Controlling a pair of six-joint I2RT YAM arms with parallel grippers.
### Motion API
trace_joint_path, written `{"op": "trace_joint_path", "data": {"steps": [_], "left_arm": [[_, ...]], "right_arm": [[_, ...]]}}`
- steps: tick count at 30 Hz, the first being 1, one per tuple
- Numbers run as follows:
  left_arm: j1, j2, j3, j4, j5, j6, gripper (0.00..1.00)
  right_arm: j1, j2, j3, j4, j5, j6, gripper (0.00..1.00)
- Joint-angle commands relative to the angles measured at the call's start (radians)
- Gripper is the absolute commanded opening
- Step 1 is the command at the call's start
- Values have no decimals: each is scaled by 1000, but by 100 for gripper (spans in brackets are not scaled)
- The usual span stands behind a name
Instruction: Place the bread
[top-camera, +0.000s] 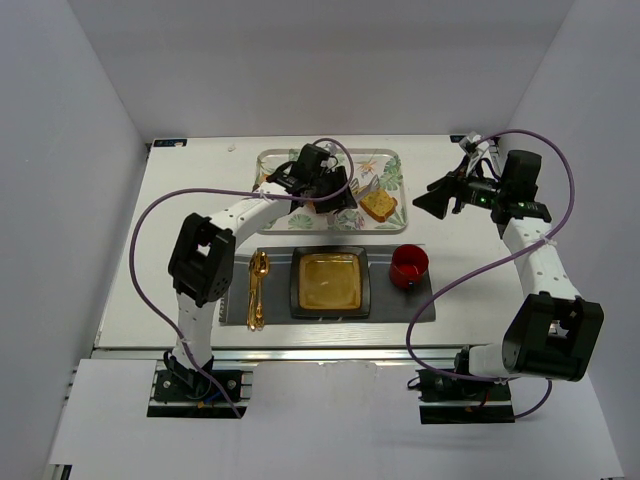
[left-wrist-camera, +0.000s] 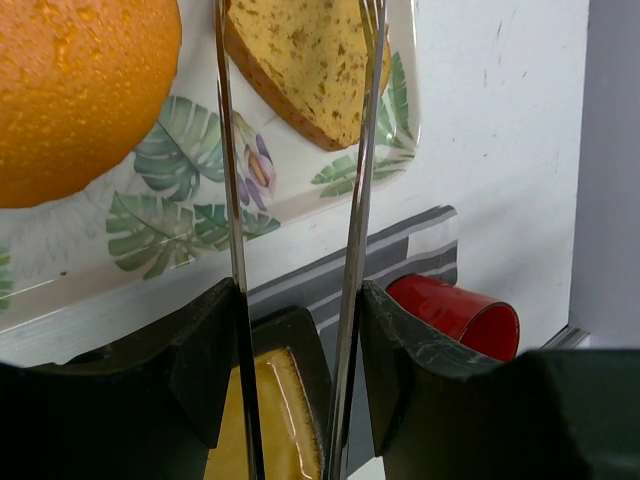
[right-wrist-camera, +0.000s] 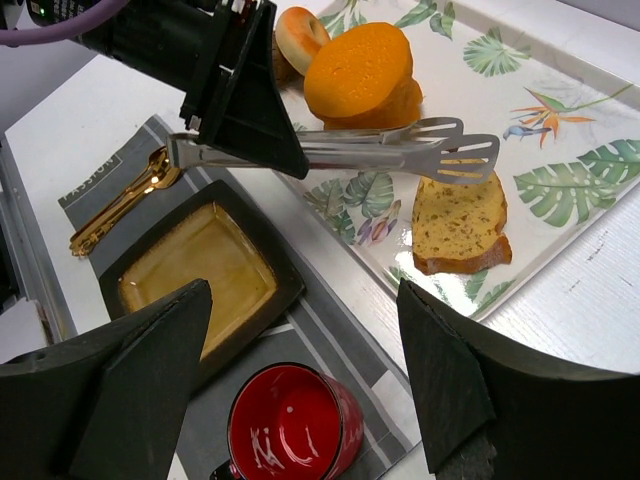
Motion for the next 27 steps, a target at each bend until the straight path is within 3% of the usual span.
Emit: {"op": "trace_joint_path", "data": {"steps": [1, 14, 24, 27], "left_arm": [[-8, -7, 47, -31, -29, 20, 60], [-14, 13, 61, -118, -50, 78, 59], [-17, 41, 82, -101, 78, 72, 43], [-17, 34, 82, -107, 88, 72, 34]], "right_arm": [[-5, -17, -4, 38, -25, 15, 80], [-5, -13, -7, 52, -34, 33, 80], [-5, -14, -7, 58, -36, 38, 80], [-5, -16, -7, 62, -36, 44, 80]]}}
